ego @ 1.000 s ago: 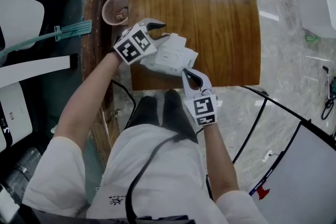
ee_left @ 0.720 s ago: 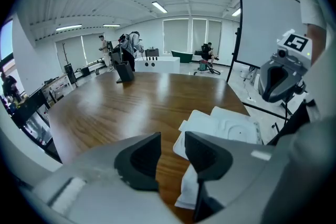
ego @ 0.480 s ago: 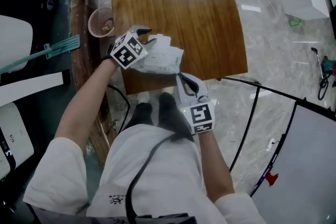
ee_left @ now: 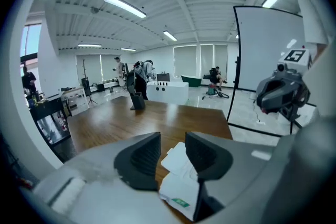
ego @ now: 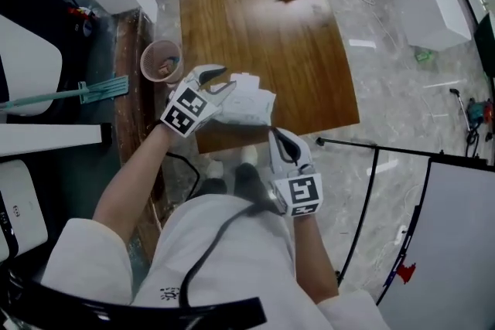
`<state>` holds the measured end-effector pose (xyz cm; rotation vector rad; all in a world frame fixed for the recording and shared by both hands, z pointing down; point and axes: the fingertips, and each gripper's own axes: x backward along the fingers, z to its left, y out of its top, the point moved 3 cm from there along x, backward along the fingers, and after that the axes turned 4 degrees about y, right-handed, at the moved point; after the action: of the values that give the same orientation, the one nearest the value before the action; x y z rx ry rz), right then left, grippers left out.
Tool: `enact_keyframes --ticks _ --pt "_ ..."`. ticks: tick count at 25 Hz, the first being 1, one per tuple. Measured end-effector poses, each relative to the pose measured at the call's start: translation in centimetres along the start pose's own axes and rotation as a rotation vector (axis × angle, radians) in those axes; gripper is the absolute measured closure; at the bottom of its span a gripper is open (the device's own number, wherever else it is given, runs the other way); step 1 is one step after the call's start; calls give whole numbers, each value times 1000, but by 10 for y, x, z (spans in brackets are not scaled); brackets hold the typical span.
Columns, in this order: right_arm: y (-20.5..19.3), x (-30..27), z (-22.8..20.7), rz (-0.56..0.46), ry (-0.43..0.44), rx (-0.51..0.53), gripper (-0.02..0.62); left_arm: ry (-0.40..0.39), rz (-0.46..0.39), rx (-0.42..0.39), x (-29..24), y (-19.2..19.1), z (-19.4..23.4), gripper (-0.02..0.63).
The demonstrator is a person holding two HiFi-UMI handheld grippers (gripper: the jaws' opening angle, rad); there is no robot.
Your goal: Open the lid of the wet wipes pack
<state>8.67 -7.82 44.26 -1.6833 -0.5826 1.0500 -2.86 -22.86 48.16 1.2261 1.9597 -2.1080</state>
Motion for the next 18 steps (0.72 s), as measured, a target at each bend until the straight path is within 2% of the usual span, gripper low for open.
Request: enact_keyframes --ticks 5,8,11,18 --pt "28 16 14 -81 -18 -2 587 18 -112 76 55 24 -17 485" --pt "53 28 20 -152 -32 -16 588 17 -192 98 87 43 -30 560" --pt "75 37 25 -212 -41 -29 588 22 -265 101 114 63 -41 600" --pt "95 49 35 -255 -60 -23 588 58 -354 164 157 66 -57 601"
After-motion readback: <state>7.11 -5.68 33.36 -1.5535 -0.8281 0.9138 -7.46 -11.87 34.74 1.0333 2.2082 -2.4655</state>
